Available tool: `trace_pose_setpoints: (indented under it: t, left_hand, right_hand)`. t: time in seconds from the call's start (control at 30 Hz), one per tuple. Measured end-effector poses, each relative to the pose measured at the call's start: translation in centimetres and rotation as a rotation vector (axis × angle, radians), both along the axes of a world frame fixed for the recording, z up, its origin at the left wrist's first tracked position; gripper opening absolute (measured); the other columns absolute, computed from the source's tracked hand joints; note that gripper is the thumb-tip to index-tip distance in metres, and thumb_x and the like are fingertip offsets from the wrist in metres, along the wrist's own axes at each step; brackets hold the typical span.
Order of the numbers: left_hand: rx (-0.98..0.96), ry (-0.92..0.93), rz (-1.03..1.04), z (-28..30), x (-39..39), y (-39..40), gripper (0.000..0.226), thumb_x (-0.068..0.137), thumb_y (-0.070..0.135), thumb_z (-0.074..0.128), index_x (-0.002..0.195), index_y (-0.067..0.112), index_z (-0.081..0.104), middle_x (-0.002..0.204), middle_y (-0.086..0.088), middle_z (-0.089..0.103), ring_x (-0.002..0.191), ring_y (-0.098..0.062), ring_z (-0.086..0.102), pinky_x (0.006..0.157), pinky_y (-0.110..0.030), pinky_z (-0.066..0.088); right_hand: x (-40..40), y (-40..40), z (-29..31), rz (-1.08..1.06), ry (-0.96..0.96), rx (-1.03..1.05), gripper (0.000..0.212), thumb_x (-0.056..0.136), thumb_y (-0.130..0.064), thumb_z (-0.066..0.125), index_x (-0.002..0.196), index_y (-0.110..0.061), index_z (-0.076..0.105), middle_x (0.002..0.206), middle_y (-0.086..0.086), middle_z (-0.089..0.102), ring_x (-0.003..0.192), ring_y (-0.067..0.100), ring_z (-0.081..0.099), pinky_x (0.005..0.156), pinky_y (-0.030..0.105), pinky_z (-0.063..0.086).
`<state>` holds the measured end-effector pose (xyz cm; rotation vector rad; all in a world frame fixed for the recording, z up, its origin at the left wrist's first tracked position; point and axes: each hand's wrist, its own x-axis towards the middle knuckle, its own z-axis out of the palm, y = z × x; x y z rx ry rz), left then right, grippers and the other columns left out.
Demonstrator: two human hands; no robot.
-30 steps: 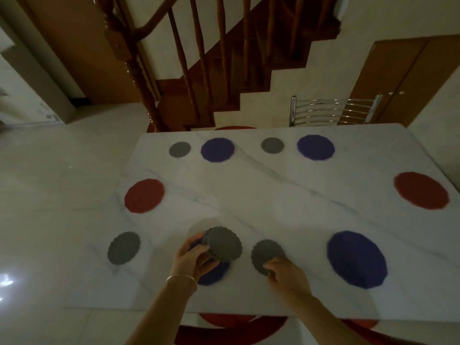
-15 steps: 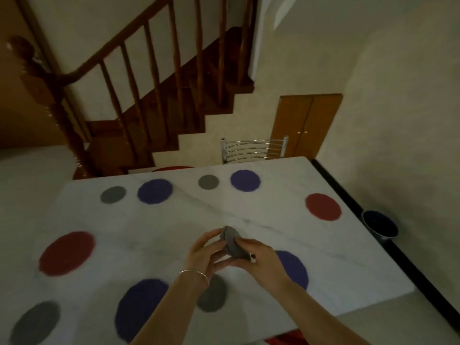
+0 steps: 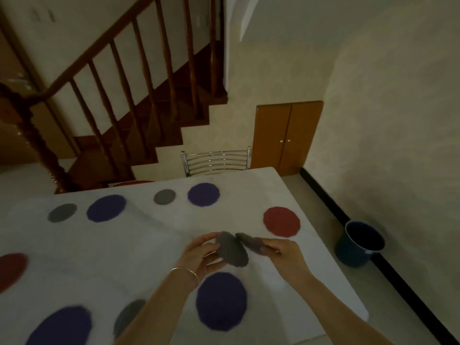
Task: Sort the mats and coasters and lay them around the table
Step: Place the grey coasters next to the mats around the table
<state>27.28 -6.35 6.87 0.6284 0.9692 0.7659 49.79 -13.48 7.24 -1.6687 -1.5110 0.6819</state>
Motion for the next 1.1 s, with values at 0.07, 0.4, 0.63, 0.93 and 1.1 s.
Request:
trace_pose_setpoints:
  t: [0.07,0.4,0.63,0.93,1.1]
  left_hand:
    - [-0.045,0.017,0.072,-0.8,2.3,-0.7,0.026,0.083,-0.006,0.06,0.1,0.009,0.073,0.097,-0.019,0.073,0.088,-0.035,0.072,0.066,-0.042,0.058]
    - [-0.193,0.022,0.407,-3.8,6.2,-5.3,0.029,0.087,-0.008,0.05,0.106,0.007,0.065,0.083,-0.014,0.073,0.065,-0.025,0.072,0.057,-0.04,0.059]
    - [-0.191,0.009,0.432,-4.3,5.0,-6.7,0.034,0.086,-0.005,0.052,0.117,0.005,0.061,0.094,-0.016,0.069,0.071,-0.025,0.071,0.063,-0.041,0.061]
    - [-0.259,-0.014,0.45,-5.1,5.7,-7.3,0.027,0.086,-0.004,0.052,0.108,0.006,0.063,0.098,-0.016,0.068,0.075,-0.026,0.07,0.057,-0.038,0.06]
    - [-0.213,-0.041,0.367,-3.9,8.0,-5.5,0.03,0.088,-0.003,0.051,0.114,0.006,0.061,0.099,-0.016,0.066,0.073,-0.025,0.067,0.06,-0.039,0.06]
  right_hand:
    - [3.7,0.4,-1.4,-0.066,-0.019,0.009,0.035,0.084,-0.004,0.062,0.103,-0.032,0.071,0.078,-0.028,0.068,0.076,-0.01,0.063,0.064,0.002,0.045]
    - [7.7,-2.5,-8.1,0.108,-0.313,-0.057,0.036,0.093,-0.012,0.048,0.117,-0.035,0.062,0.1,-0.018,0.066,0.091,0.006,0.061,0.077,0.02,0.05]
    - [8.1,-4.8,-14.2,0.427,-0.676,-0.494,0.048,0.096,-0.012,0.037,0.143,-0.025,0.033,0.156,0.001,0.021,0.142,0.019,0.023,0.109,0.033,0.035]
    - [7.8,-5.7,-14.3,0.517,-0.899,-0.5,0.049,0.098,-0.012,0.031,0.146,-0.013,0.023,0.157,0.013,0.012,0.143,0.028,0.017,0.114,0.042,0.024]
    - [8.0,-3.6,-9.6,0.224,-0.562,-0.366,0.051,0.092,-0.01,0.045,0.14,-0.028,0.039,0.149,-0.005,0.038,0.132,0.017,0.039,0.11,0.03,0.033]
